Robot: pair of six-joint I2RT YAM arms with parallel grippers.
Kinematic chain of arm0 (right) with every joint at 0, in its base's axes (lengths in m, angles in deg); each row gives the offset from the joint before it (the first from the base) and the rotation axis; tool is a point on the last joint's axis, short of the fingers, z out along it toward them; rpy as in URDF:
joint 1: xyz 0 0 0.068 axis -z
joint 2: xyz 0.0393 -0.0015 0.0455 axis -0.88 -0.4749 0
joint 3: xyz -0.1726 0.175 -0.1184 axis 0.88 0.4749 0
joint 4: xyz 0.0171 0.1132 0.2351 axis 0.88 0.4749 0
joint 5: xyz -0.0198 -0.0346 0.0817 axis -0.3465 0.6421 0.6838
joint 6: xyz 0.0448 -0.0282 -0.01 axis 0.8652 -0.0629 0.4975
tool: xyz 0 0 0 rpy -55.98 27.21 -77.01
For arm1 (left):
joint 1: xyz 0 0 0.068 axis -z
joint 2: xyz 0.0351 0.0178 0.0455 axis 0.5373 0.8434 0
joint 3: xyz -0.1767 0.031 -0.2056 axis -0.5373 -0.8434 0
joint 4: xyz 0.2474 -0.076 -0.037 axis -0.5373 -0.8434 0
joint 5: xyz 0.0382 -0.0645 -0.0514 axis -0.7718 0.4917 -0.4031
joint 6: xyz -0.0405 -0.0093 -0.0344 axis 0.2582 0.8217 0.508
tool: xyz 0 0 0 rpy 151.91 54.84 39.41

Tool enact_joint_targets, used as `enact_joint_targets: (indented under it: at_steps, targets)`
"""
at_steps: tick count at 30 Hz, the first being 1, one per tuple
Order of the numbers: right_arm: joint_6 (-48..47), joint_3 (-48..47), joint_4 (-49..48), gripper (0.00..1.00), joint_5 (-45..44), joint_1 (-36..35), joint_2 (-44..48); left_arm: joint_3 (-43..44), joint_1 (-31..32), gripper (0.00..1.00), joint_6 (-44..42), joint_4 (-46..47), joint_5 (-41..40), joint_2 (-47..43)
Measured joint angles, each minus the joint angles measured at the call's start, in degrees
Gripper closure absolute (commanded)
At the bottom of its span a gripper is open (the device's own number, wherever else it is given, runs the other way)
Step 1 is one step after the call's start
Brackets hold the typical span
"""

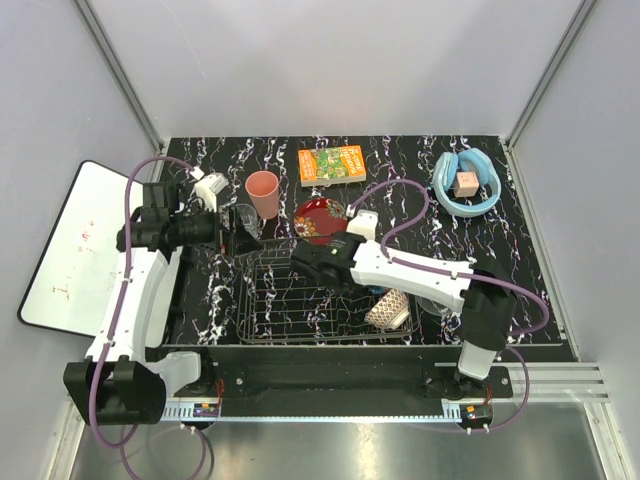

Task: Load the mixed dishes into the dish rack

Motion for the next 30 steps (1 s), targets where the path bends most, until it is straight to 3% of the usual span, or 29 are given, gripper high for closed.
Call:
enact_joint_targets:
  at_steps: [13, 23, 30]
  targets:
    - [7.17, 6.23, 2.14, 0.24, 2.84, -3.10, 10.60, -1.92, -0.22, 0.01, -0.28, 0.94, -0.83, 0.74]
    - [9.94, 17.14, 2.95, 0.32, 6.80, -4.00, 15.74, -2.16, -0.22, 0.01, 0.44, 1.53, -1.73, 0.50]
    - [10.88, 18.60, 3.10, 0.38, 7.34, -4.07, 17.07, -2.27, -0.22, 0.01, 1.46, 2.05, -1.79, -0.07]
